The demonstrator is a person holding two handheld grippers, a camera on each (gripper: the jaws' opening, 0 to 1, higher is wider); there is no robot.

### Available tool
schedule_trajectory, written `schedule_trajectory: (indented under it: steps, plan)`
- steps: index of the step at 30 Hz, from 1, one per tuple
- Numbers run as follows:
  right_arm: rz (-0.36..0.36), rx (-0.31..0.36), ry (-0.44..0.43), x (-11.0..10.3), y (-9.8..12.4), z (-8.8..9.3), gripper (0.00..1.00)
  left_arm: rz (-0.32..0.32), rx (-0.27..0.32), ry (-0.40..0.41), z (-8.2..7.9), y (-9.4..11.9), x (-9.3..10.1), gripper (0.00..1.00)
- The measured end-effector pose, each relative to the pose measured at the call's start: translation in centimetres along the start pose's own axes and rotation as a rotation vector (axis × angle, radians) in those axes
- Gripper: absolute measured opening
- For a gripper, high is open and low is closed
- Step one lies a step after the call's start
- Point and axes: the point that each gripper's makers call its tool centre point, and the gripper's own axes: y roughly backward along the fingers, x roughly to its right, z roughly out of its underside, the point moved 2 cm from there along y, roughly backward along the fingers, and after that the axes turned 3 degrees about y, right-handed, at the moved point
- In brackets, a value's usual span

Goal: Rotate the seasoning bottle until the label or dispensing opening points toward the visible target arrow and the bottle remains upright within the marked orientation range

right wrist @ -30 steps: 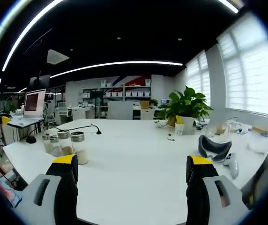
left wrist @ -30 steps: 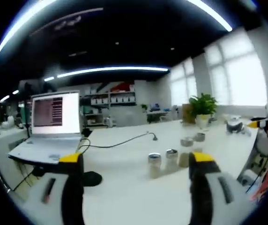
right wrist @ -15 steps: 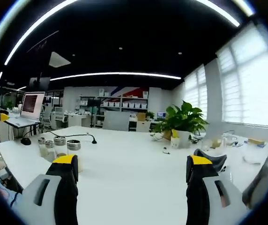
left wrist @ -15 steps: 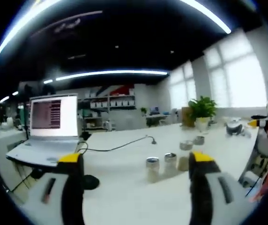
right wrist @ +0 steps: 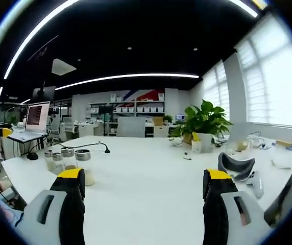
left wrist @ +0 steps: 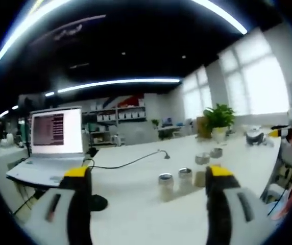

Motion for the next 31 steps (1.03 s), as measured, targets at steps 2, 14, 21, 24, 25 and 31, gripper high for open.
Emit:
schedule_trajectory:
  steps: [2, 14, 21, 24, 25, 31]
  plan:
    - [-0.005, -0.007, 0.000, -0.1, -0.1, 0.1, 0.99, 0.006, -0.006, -0.003, 0.1, -0.2, 0.1, 0.98]
    - [-0.017, -0.015, 0.007, -0.2, -0.2, 0.3, 0.99, 0.043, -0.023, -0.006, 0.5, -0.4, 1.4, 0.97]
    - [-0.036, -0.025, -0.002, -0.4, -0.5, 0.5, 0.99, 0.053, -0.020, -0.013, 0.3, -0.4, 1.6, 0.97]
    - [-0.043, -0.026, -0.002, -0.6, -0.5, 0.5, 0.99, 0.050, -0.019, -0.011, 0.3, -0.4, 1.5, 0.97]
    - [-0.043, -0.025, -0.002, -0.6, -0.5, 0.5, 0.99, 0.049, -0.018, -0.010, 0.3, -0.4, 1.5, 0.97]
    - [-0.042, -0.029, 0.000, -0.5, -0.5, 0.6, 0.99, 0.047, -0.013, -0.009, 0.2, -0.3, 1.5, 0.97]
